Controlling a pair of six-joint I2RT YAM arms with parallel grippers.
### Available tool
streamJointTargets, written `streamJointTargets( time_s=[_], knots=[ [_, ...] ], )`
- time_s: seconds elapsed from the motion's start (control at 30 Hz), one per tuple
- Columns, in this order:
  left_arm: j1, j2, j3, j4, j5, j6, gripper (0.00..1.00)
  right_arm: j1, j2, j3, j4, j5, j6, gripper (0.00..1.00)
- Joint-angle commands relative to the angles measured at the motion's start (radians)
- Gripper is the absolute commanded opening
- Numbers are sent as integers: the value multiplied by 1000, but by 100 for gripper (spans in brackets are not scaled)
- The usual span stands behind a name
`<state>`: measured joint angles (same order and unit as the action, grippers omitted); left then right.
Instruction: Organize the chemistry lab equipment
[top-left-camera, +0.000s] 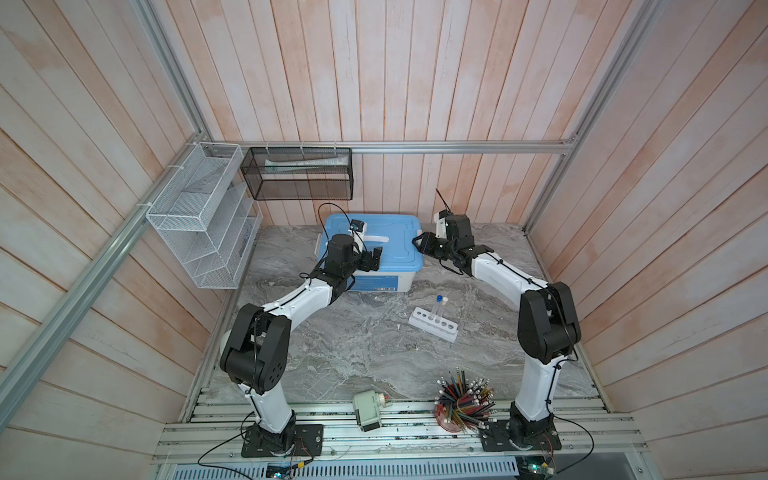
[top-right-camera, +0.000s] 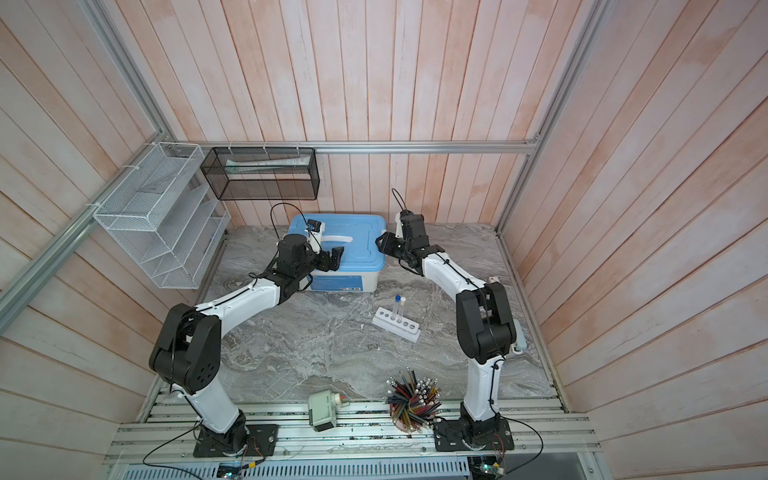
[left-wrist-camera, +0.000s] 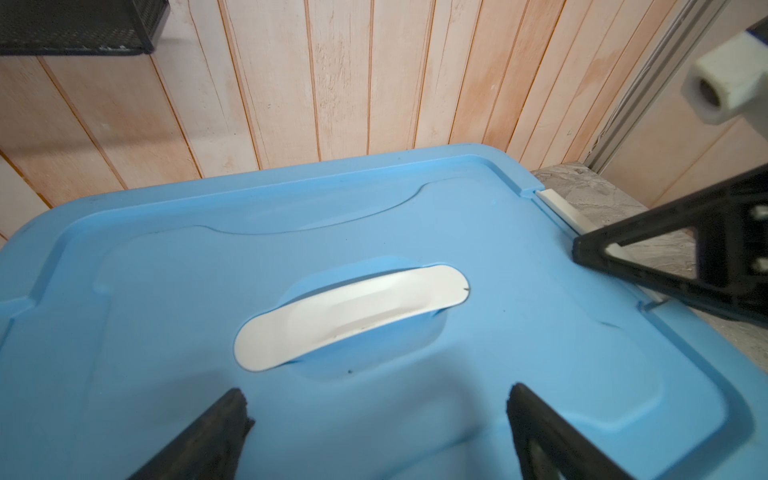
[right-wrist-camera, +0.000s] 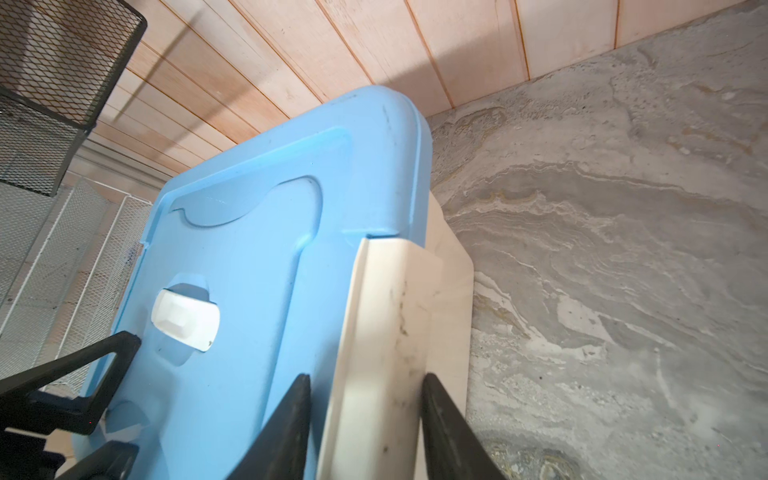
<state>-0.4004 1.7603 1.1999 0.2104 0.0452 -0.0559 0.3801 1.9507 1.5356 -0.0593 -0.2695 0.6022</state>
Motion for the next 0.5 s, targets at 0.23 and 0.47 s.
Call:
streamJointTargets(
  time_s=[0.23,0.47],
  knots=[
    [-8,-5,-34,-39,15,-15,99,34,50,58,-127,94,-62,39],
    [31,-120,-37,-51,46,-64,99,34,44,81,-157,112,-83,39]
  ],
)
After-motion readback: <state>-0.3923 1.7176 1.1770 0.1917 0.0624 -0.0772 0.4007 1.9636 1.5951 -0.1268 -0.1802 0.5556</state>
